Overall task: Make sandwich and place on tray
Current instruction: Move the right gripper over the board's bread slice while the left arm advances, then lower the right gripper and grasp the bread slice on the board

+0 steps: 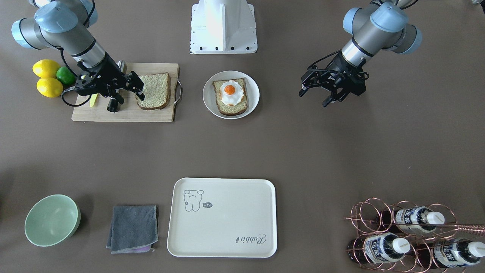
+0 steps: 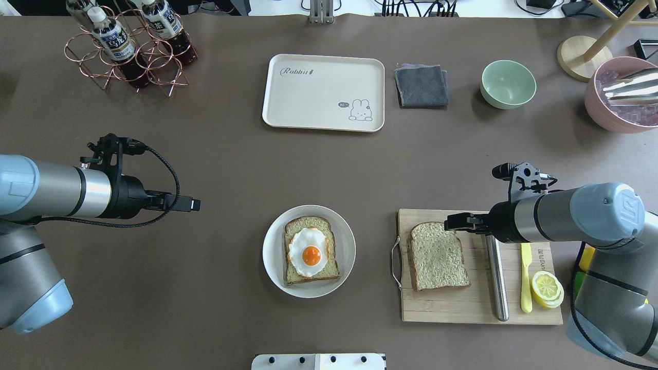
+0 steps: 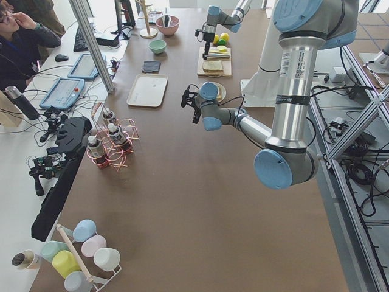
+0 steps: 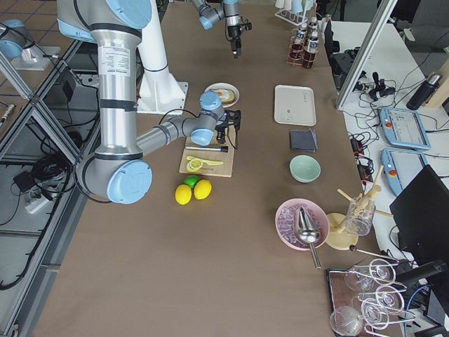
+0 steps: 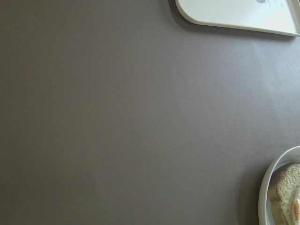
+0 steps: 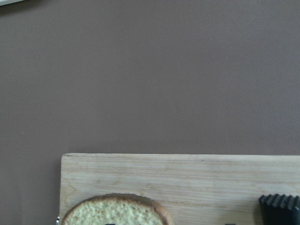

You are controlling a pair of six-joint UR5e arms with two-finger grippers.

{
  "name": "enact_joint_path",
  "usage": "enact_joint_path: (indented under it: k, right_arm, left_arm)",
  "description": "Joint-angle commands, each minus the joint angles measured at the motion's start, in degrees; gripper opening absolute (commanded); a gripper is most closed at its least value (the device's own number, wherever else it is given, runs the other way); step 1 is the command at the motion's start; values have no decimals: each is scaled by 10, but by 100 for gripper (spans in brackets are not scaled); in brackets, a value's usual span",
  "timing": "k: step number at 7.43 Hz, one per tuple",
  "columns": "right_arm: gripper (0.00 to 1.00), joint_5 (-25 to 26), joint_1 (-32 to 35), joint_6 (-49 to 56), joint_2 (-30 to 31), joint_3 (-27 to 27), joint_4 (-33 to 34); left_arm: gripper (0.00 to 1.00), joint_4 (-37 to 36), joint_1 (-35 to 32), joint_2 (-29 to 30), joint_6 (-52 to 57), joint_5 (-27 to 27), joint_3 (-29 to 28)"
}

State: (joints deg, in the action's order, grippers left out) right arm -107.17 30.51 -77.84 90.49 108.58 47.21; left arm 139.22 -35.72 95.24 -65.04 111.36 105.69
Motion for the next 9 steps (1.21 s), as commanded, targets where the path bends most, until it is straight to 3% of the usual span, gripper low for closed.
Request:
enact_joint_path:
  k: [1, 4, 6, 7, 8, 9]
  right_arm:
    - [83, 6, -15, -5, 1, -1, 3]
    - [83, 38, -51, -6, 7, -1, 3]
    - [73, 53, -62, -27, 7, 0, 3]
    - [57, 54, -63, -33, 7, 1, 3]
    - [21, 54, -63, -53, 7, 5, 3]
    - [0, 54, -63, -53, 7, 6, 3]
  left_arm:
    - [99, 0, 0, 3, 0, 0, -1]
    - [99, 0, 0, 3, 1, -7, -1]
    - [99, 0, 0, 2, 0, -8, -2]
    - [99, 0, 0, 2, 1, -8, -1]
    - [99, 0, 1, 3, 1, -8, -2]
    - [99, 0, 1, 3, 1, -8, -2]
